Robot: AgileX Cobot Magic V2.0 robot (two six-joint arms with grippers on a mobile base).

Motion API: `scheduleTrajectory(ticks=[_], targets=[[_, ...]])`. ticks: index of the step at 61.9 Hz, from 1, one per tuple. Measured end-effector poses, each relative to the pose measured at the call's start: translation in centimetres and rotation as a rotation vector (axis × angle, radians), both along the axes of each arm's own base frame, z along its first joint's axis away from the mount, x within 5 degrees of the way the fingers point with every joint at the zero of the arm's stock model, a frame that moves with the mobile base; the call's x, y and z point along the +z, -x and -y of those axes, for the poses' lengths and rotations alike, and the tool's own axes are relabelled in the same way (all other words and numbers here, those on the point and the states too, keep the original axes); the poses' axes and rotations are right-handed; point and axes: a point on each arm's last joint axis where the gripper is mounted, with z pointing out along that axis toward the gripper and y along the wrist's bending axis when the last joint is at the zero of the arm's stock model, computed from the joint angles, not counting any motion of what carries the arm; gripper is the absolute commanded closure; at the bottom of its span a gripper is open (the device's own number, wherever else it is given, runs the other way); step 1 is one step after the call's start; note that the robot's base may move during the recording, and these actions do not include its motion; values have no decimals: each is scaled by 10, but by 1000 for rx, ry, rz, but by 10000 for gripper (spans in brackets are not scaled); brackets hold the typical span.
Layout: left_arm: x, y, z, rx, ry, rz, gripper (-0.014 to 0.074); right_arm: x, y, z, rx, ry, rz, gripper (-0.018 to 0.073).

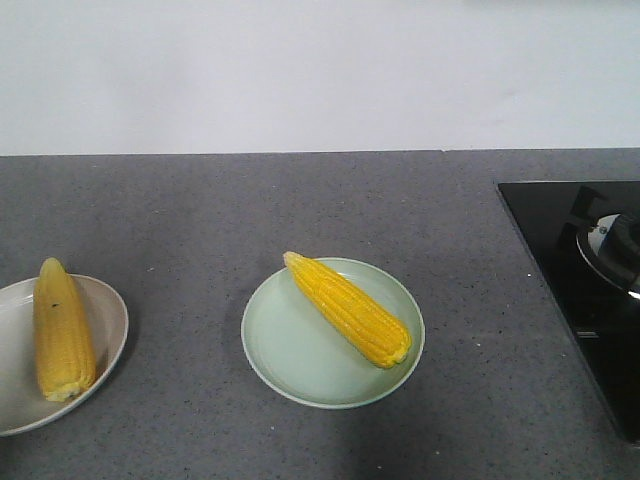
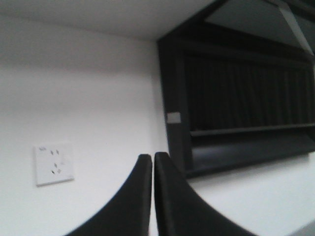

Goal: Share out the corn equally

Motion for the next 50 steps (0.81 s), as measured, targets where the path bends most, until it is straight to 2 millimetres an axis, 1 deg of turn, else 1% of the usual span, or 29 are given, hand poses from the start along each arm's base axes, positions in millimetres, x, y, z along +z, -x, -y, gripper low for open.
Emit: scheduleTrajectory(ticks=[7, 16, 21, 27, 34, 39, 50], targets=[[6, 0, -7, 83, 26, 66, 605, 0, 0, 0, 0, 0, 0, 564], [10, 0, -17, 165, 102, 101, 605, 0, 0, 0, 0, 0, 0, 564], [11, -1, -22, 203, 144, 102, 605, 0, 0, 0, 0, 0, 0, 564], [6, -3, -27, 234, 206, 95, 605, 0, 0, 0, 0, 0, 0, 564], [-11, -8, -35, 269, 289, 44, 605, 0, 0, 0, 0, 0, 0, 564], [-28, -12, -38, 288, 321, -7, 603, 0, 0, 0, 0, 0, 0, 564], [-66, -10, -36, 311, 355, -148, 604, 0, 0, 0, 0, 0, 0, 564]])
